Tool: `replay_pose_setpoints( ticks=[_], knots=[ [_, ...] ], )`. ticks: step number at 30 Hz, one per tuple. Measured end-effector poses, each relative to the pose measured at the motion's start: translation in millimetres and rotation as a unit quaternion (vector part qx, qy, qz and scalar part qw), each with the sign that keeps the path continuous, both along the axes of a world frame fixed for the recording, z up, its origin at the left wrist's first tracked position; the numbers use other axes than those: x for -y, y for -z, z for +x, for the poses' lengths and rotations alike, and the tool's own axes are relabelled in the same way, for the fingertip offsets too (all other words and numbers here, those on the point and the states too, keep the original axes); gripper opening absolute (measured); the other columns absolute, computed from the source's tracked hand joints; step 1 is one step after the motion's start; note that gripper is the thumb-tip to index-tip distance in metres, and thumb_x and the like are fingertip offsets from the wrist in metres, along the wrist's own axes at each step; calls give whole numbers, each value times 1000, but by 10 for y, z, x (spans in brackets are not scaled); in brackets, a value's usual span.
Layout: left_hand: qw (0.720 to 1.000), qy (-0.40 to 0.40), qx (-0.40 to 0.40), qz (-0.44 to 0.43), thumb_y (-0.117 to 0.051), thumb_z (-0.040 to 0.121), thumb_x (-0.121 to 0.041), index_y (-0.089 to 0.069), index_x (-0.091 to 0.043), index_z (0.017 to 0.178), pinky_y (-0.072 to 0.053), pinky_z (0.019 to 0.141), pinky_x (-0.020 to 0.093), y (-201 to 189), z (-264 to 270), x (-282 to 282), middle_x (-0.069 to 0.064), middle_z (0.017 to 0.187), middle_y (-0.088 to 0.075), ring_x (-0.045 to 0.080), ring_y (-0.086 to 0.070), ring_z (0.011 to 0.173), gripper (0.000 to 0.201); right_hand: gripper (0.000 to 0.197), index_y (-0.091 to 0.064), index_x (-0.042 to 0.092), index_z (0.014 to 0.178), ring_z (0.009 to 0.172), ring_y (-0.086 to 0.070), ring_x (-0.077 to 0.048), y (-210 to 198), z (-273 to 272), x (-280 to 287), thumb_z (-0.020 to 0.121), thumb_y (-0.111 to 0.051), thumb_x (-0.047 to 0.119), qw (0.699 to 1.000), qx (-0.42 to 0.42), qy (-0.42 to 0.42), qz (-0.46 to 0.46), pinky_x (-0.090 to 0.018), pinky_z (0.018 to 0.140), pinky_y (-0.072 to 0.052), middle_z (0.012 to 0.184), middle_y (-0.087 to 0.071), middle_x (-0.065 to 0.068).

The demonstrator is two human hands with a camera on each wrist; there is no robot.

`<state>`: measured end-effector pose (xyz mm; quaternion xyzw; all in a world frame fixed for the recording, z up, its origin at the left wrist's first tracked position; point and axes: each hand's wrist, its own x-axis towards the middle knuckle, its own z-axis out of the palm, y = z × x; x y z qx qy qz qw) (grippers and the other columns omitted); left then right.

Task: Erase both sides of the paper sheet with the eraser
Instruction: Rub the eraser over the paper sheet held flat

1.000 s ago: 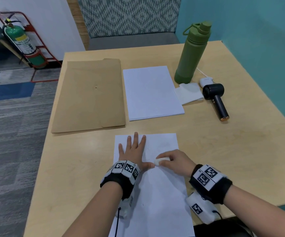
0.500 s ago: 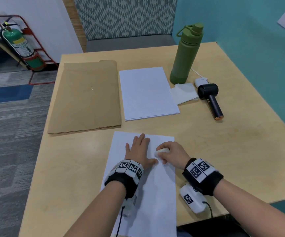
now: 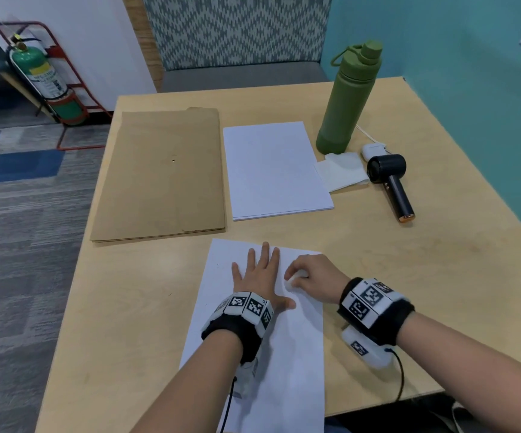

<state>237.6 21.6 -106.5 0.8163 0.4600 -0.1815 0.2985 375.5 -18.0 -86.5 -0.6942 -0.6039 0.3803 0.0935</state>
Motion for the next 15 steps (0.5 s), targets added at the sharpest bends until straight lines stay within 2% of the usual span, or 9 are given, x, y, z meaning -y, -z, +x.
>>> replay_pose_setpoints(
  ticks=[3, 5, 8, 11, 15],
  knots=[
    [1000, -1, 6, -3, -64, 79, -55, 15, -24, 149, 6, 112, 57, 30, 1, -15, -5, 155, 26, 25, 21, 143, 109, 19, -67, 4, 99, 103, -56, -26, 6, -54, -166, 82, -58, 6, 998, -12, 50, 44, -21, 79, -35, 107, -64, -15],
    [1000, -3, 8, -3, -64, 79, -56, 15, -25, 149, 7, 112, 56, 41, -9, -20, -5, 155, 26, 25, 21, 143, 110, 19, -67, 3, 98, 103, -56, -26, 21, -78, -191, 82, -57, 4, 994, -26, 89, 64, -18, 77, -34, 106, -63, -15],
    [1000, 0, 6, -2, -63, 79, -56, 16, -24, 148, 8, 113, 55, 28, -24, -18, -5, 155, 27, 24, 22, 143, 109, 19, -66, 7, 99, 105, -56, -21, 65, -20, -14, 84, -55, 6, 997, -30, 67, 34, -18, 83, -35, 109, -64, -10],
    [1000, -1, 7, -4, -63, 79, -56, 17, -24, 148, 9, 113, 54, 33, -25, -13, -5, 154, 28, 24, 23, 143, 110, 17, -67, 10, 98, 105, -56, -19, 71, 30, 56, 84, -57, 9, 999, -22, 43, -3, -18, 83, -35, 110, -64, -7],
    [1000, 0, 6, -4, -62, 80, -55, 17, -24, 148, 9, 112, 55, 51, -20, -18, -5, 154, 28, 24, 23, 143, 109, 19, -68, 6, 99, 105, -56, -23, 64, -61, -160, 83, -58, 6, 994, -36, 96, 46, -16, 81, -33, 108, -64, -13]
  ],
)
